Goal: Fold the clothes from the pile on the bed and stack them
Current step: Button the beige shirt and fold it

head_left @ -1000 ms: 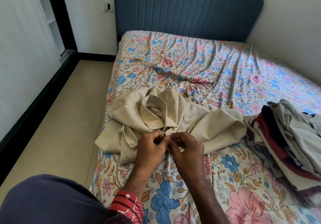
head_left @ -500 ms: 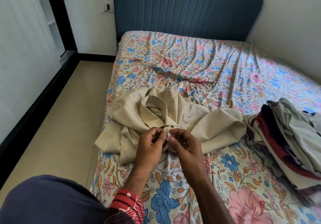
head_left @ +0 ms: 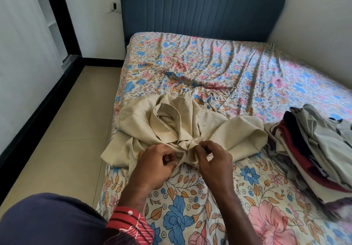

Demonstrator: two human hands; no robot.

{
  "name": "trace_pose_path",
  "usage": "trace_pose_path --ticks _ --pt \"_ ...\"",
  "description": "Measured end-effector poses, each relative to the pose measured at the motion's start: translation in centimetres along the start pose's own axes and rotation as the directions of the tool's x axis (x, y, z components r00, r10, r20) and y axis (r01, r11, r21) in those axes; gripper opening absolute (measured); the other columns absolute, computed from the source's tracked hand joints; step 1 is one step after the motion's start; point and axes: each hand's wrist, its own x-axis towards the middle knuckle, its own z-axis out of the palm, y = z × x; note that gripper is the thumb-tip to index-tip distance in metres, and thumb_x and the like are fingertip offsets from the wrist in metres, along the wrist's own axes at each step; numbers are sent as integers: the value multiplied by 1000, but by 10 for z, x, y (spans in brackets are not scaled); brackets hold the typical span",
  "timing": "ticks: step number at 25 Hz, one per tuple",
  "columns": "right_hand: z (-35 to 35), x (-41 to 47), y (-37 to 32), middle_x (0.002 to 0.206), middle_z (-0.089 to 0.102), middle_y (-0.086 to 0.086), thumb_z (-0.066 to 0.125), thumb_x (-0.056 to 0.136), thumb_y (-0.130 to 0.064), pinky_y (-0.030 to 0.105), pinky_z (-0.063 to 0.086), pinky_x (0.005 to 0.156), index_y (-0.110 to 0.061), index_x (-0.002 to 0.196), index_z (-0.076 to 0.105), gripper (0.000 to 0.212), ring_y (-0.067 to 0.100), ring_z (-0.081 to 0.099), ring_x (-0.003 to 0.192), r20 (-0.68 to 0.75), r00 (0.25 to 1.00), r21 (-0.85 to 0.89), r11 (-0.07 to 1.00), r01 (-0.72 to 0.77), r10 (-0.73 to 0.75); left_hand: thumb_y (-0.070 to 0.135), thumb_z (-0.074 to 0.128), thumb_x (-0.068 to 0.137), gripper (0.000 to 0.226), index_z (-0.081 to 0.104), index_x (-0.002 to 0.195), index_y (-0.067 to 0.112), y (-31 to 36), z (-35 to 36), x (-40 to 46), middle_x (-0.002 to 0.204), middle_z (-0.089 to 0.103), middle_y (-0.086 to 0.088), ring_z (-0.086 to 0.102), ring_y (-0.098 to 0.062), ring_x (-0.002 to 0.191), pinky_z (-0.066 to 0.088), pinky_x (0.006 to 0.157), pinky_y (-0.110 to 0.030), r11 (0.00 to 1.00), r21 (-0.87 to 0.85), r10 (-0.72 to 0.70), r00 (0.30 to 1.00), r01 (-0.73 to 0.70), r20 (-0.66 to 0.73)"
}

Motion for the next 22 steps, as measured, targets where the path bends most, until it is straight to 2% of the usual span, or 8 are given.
trace_pose_path --ticks 3,6,11,13,15,18,19,22 --pt "-6 3 0 73 67 -14 74 93 -35 34 54 67 -22 83 76 16 4 62 74 23 1000 -65 998 -5 6 13 73 90 21 79 99 31 -6 -8 1 101 69 19 63 -1 98 55 95 -29 998 -3 -55 984 56 170" --pt "-12 5 5 70 66 -14 75 90 -44 28 50 65 -24 76 73 24 4 61 72 21 999 -92 995 -47 49 8 77 87 23 80 99 28 -10 -14 0 99 68 20 64 6 93 53 85 -11 996 3 -90 975 91 201" --pt "-24 8 3 64 63 -15 78 85 -48 14 37 61 -30 68 68 27 0 60 70 111 991 -155 986 -62 80 13 83 82 19 78 92 29 -10 -13 -2 97 66 20 60 8 89 43 75 -5 994 25 -113 975 110 191" --pt "-33 12 6 65 65 -14 76 85 -51 20 44 63 -31 69 68 27 0 61 69 230 969 -188 981 -49 92 13 81 84 23 72 82 33 -9 -15 -2 93 66 17 60 6 86 47 75 -9 992 59 -123 974 114 189" --pt "-44 17 11 73 69 -15 71 89 -53 28 52 70 -33 76 69 23 0 64 73 427 899 -226 974 -2 101 13 78 87 25 66 76 31 -8 -16 -2 89 66 13 61 2 82 49 70 -13 991 47 -128 979 121 160" --pt "-55 19 10 89 73 -17 69 97 -33 29 56 81 -38 93 71 6 -2 67 87 637 756 -252 968 15 154 10 72 92 14 70 85 22 -5 -19 -1 85 69 9 65 -1 81 53 68 -16 966 -214 -137 989 144 46" --pt "-56 18 9 91 73 -17 69 97 -29 27 55 82 -37 96 72 8 -2 67 88 631 760 -257 966 16 155 8 71 92 13 70 86 19 -5 -19 0 84 71 8 65 -1 81 54 70 -17 939 -319 -138 990 127 -11" --pt "-53 15 -1 83 72 -16 73 94 -29 16 52 75 -32 89 73 6 -2 67 84 480 873 -186 983 5 86 6 70 93 9 71 89 15 1 -13 0 83 73 5 66 -4 81 54 74 -22 836 -543 -171 979 83 -114"
